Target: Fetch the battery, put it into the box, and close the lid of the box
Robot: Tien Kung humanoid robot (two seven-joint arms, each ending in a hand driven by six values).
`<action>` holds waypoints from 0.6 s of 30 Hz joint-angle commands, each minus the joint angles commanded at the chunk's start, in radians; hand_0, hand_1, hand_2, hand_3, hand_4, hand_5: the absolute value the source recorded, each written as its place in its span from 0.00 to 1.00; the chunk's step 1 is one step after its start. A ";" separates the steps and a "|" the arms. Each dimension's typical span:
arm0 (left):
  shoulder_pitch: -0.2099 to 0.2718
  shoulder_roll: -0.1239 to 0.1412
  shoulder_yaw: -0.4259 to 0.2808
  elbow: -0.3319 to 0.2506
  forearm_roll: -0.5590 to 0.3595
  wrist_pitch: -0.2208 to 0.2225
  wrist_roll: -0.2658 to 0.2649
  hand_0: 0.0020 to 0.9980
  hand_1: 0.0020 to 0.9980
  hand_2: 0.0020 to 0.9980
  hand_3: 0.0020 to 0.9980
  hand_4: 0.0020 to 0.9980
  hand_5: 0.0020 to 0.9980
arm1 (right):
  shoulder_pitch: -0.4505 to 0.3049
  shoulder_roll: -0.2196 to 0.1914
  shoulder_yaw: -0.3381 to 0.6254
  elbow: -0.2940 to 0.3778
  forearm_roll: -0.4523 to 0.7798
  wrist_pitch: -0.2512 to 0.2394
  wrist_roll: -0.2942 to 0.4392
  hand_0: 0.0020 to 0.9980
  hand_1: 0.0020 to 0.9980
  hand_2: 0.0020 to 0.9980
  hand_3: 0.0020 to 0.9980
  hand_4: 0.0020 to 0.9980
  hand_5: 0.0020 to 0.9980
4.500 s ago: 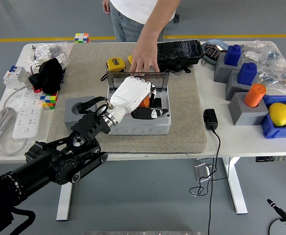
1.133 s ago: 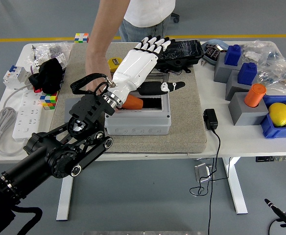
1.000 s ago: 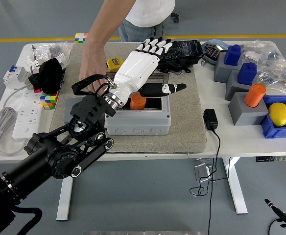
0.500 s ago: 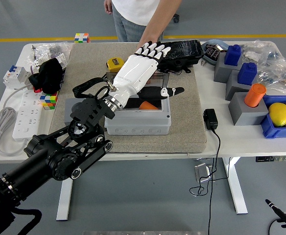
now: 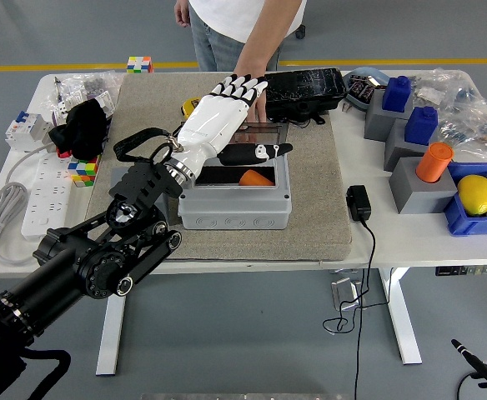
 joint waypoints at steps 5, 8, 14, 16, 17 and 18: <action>0.008 0.000 -0.028 -0.049 0.013 -0.057 0.027 0.91 0.86 0.83 0.81 1.00 1.00 | 0.000 0.000 -0.003 0.000 0.009 -0.001 0.002 0.87 0.80 0.77 0.86 1.00 1.00; 0.017 0.010 -0.065 -0.082 0.017 -0.093 0.046 0.80 0.78 0.76 0.76 1.00 1.00 | -0.003 -0.001 0.011 0.000 -0.004 -0.001 0.000 0.87 0.80 0.77 0.86 1.00 1.00; 0.016 0.031 -0.118 -0.081 0.024 -0.118 0.053 0.77 0.76 0.74 0.74 1.00 1.00 | -0.004 0.002 0.010 0.000 0.001 -0.001 0.001 0.87 0.80 0.77 0.86 1.00 1.00; 0.015 0.037 -0.138 -0.076 0.024 -0.122 0.054 0.77 0.76 0.74 0.74 1.00 1.00 | -0.003 0.002 0.003 0.000 0.009 -0.002 0.002 0.87 0.80 0.77 0.86 1.00 1.00; 0.015 0.039 -0.149 -0.072 0.020 -0.122 0.052 0.77 0.76 0.74 0.74 1.00 1.00 | -0.002 0.002 0.004 0.000 0.008 -0.002 0.002 0.87 0.80 0.77 0.86 1.00 1.00; 0.015 0.040 -0.155 -0.070 0.018 -0.123 0.051 0.77 0.76 0.74 0.74 1.00 1.00 | -0.003 0.002 0.007 0.000 0.005 -0.002 0.002 0.87 0.80 0.77 0.86 1.00 1.00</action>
